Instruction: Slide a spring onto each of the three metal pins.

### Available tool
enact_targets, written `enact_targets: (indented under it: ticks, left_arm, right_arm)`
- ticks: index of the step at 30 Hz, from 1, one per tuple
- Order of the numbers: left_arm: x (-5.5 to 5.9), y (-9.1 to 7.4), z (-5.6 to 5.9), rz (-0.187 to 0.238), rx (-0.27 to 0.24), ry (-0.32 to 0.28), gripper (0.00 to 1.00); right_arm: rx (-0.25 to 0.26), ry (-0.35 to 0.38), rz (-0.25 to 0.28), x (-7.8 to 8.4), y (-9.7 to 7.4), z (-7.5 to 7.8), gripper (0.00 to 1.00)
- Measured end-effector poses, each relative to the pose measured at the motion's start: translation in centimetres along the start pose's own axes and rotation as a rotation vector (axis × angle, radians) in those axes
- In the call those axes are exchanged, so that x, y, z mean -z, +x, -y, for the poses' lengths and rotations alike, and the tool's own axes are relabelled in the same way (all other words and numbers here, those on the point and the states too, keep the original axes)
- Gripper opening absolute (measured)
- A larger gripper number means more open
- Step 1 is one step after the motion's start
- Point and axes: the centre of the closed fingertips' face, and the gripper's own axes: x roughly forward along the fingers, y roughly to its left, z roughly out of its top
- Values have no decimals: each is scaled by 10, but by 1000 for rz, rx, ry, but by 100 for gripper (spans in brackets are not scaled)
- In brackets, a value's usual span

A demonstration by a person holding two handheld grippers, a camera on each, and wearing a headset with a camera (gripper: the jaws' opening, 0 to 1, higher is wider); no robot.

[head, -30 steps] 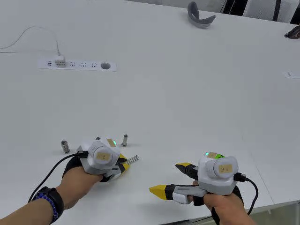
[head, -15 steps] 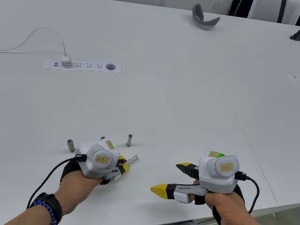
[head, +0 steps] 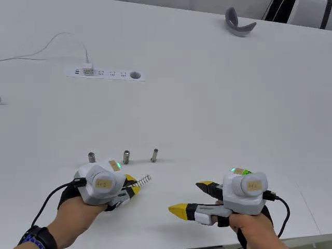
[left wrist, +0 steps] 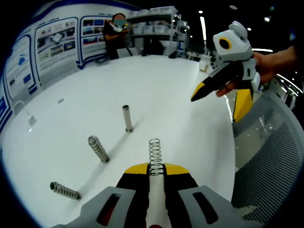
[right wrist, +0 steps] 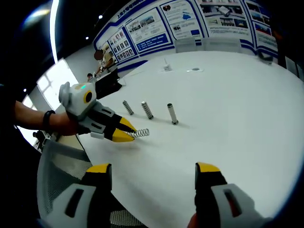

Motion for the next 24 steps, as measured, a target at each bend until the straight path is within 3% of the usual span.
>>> enact_targets:
  ticks: [8,15,24]
  left_arm:
    - [8,-26,-8,3,-19,11,10]
    - [6,-43,-9,28,-31,-1,10]
    - [2,-64,-7,50,-48,5,10]
  right_arm:
    - [-19,-10,-3,-1,5,-10,72]
    - [-38,-13,-4,-3,8,-17,71]
    - [-99,5,26,-15,17,-33,64]
